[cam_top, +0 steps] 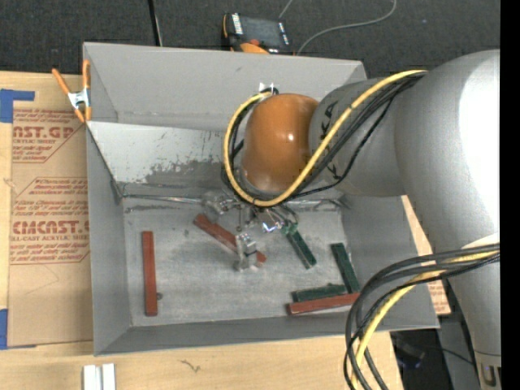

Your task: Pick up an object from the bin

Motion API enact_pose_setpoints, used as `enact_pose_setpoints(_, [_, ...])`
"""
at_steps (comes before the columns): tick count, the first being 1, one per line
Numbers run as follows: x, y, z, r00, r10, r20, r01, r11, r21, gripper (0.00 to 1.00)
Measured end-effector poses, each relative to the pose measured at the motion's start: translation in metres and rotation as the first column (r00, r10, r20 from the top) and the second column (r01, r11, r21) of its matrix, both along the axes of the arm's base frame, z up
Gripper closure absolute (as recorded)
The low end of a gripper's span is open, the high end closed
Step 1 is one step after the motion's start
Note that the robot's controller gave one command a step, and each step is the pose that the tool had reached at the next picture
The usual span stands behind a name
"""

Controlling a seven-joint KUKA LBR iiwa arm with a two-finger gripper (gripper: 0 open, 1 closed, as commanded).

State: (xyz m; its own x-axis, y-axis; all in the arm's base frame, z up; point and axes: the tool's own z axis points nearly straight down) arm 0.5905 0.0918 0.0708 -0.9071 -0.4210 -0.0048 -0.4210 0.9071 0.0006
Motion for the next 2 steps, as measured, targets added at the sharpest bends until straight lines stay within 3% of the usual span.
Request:
enact_pose_setpoints(1, [0.0,0.001,0.001,1.0,0.0,0.0,0.0,1.0,0.001,1.0])
enact_pose_setpoints(2, [-0.017,0.006,0.112,0.98,0.199,0.005,-0.199,0.98,-0.002,1.0])
